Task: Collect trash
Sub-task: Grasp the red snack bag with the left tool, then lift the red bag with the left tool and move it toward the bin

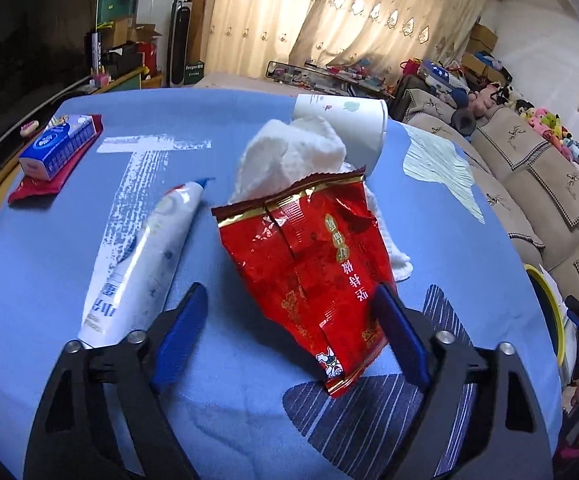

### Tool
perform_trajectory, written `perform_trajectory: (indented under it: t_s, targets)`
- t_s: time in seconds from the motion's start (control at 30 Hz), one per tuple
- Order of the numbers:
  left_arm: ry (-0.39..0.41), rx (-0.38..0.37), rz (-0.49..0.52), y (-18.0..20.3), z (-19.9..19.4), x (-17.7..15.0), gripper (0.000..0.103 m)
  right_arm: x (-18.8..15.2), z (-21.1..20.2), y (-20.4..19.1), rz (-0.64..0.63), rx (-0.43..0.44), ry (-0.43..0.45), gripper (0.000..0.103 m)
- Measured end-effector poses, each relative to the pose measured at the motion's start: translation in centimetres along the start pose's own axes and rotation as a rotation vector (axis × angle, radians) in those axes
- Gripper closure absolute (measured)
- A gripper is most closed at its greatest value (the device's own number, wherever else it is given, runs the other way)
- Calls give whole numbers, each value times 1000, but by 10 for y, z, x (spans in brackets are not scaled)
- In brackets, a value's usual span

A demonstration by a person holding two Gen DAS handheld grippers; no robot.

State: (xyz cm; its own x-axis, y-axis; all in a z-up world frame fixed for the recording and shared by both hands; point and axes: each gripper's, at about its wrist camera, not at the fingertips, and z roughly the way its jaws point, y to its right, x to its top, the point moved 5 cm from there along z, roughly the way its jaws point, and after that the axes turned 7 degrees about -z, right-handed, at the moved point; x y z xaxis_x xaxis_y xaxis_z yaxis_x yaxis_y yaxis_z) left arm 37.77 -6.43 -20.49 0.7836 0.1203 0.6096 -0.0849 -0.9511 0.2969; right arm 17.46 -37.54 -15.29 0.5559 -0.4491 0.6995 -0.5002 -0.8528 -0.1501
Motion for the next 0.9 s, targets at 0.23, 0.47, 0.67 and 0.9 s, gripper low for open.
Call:
perform_trajectory:
  t_s: [0.23,0.47,0.67,0.9]
  targets:
    - [18,12,19,6,-2,-1,67,0,-4,1,2,-2,9,56]
    - [18,-2,67,17,-10,-7,99,1,-11,1,3,-7,17,56]
    - [57,-43,132,44,-34,-13,102,2,-18,2,4,1,27,56]
    - [99,-98,157,67,-67,-20,102,2,-30,16,27,6,50,56]
